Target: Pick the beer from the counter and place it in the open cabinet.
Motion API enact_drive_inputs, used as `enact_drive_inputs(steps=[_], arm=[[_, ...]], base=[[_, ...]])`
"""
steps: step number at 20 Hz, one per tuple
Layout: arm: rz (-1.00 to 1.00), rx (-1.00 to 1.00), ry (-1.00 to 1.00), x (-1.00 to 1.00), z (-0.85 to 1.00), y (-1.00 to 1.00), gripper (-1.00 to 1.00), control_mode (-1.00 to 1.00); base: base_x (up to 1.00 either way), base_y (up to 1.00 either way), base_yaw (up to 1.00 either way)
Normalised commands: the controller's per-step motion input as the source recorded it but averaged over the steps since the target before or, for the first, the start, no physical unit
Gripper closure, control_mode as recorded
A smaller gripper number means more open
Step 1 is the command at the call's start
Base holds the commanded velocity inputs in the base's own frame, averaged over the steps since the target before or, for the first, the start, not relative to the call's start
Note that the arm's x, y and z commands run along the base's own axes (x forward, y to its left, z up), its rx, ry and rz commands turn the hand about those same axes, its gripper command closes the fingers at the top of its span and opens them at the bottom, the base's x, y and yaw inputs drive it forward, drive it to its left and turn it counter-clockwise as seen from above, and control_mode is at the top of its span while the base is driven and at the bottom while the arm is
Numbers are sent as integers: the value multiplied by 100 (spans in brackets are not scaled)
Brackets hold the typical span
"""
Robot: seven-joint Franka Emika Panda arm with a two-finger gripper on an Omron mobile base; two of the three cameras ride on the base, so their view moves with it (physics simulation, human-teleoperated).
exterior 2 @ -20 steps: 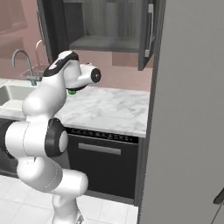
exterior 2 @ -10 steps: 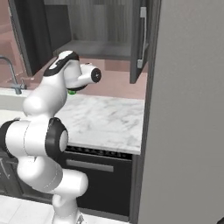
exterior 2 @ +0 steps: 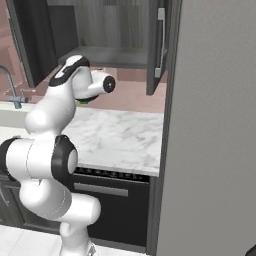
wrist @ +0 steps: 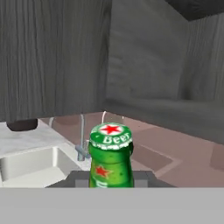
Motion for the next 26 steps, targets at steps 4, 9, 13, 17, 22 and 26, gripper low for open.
enact_drive_inputs(steps=[4, 9, 13, 17, 22, 26], arm=[[-18, 0, -13, 12, 53, 1, 100, -100], [-23, 0, -13, 25, 51, 2, 100, -100], [-30, 1, -5, 32, 43, 7, 100, -100], [-24, 7, -3, 8, 50, 0, 100, -100], [-21, 10, -1, 1, 56, 0, 100, -100], [-17, 18, 0, 2, 63, -17, 100, -100]], base=[[0, 0, 0], [0, 0, 0], [0, 0, 0], [0, 0, 0], [0, 0, 0], [0, 0, 0]])
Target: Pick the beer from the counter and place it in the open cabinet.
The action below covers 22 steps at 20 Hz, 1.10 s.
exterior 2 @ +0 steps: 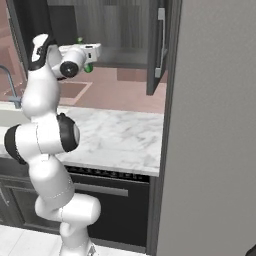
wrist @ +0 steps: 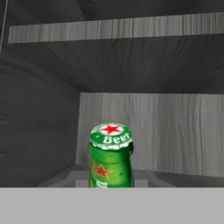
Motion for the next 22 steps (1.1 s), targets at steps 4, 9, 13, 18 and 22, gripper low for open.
enact_drive_inputs(steps=[4, 9, 13, 18, 22], arm=[[-13, 22, 0, 0, 58, -35, 100, -100], [-3, 20, 0, 0, 33, -42, 100, -100], [0, 0, 0, 0, 0, 0, 100, -100], [0, 0, 4, 19, 15, 1, 100, -100], [0, 0, 2, 18, 58, 17, 100, -100]], base=[[0, 0, 0], [0, 0, 0], [0, 0, 0], [0, 0, 0], [0, 0, 0]])
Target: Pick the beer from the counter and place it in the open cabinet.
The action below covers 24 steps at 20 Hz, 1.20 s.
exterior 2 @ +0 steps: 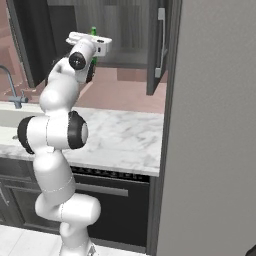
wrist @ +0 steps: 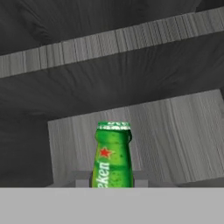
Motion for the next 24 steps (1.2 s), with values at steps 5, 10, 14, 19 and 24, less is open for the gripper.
enact_drive_inputs(steps=[5, 10, 14, 19, 24], arm=[[0, 0, 3, 6, 68, 16, 100, -100], [0, -1, -1, -1, 30, 6, 100, -100], [0, 0, 0, 0, 0, 0, 100, -100], [0, -4, 0, 1, -5, 2, 100, -100], [0, -17, 1, 0, -22, 11, 100, -100]], base=[[0, 0, 0], [0, 0, 0], [0, 0, 0], [0, 0, 0], [0, 0, 0]])
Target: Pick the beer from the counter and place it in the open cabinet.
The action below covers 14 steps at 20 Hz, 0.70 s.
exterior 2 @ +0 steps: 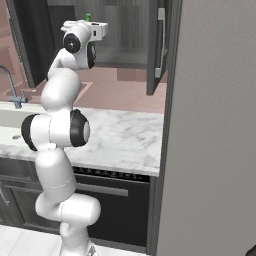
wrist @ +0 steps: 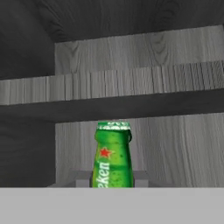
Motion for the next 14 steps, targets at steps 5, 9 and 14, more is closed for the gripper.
enact_drive_inputs(steps=[5, 9, 14], arm=[[0, -13, 2, 2, -8, 8, 100, -100], [0, -1, 0, 0, 0, 0, 100, -100], [0, 0, 0, 16, 0, 0, 100, -100]], base=[[0, 0, 0], [0, 0, 0], [0, 0, 0]])
